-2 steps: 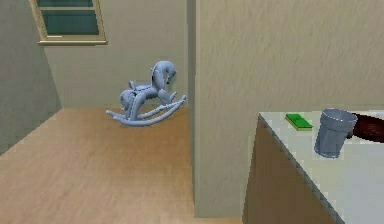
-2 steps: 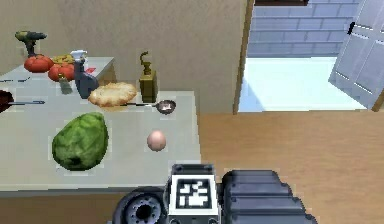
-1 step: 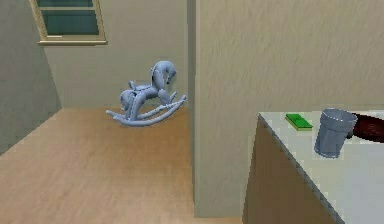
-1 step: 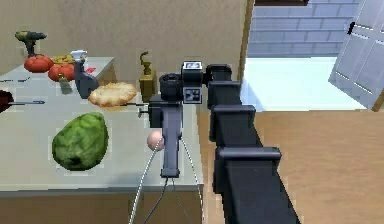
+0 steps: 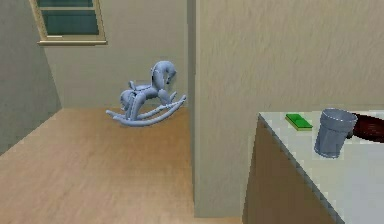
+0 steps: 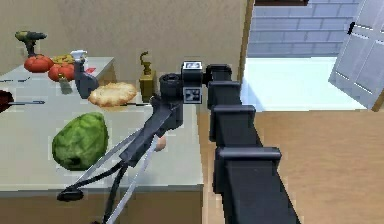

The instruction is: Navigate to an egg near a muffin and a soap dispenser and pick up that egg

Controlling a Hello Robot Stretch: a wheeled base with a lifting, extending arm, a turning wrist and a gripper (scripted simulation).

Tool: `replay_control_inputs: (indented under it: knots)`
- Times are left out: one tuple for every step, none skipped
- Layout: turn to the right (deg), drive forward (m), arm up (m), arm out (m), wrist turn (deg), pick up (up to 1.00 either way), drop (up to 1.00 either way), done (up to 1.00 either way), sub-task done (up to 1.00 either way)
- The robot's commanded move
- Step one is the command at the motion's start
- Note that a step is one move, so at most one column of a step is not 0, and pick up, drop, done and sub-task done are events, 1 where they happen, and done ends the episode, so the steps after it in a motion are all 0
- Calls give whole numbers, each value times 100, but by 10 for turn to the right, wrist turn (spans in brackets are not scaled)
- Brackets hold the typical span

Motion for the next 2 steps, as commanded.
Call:
replay_control_inputs:
  knots:
    - [0,0,0,0,450,0,0,0,0]
    - [0,0,0,0,450,0,0,0,0]
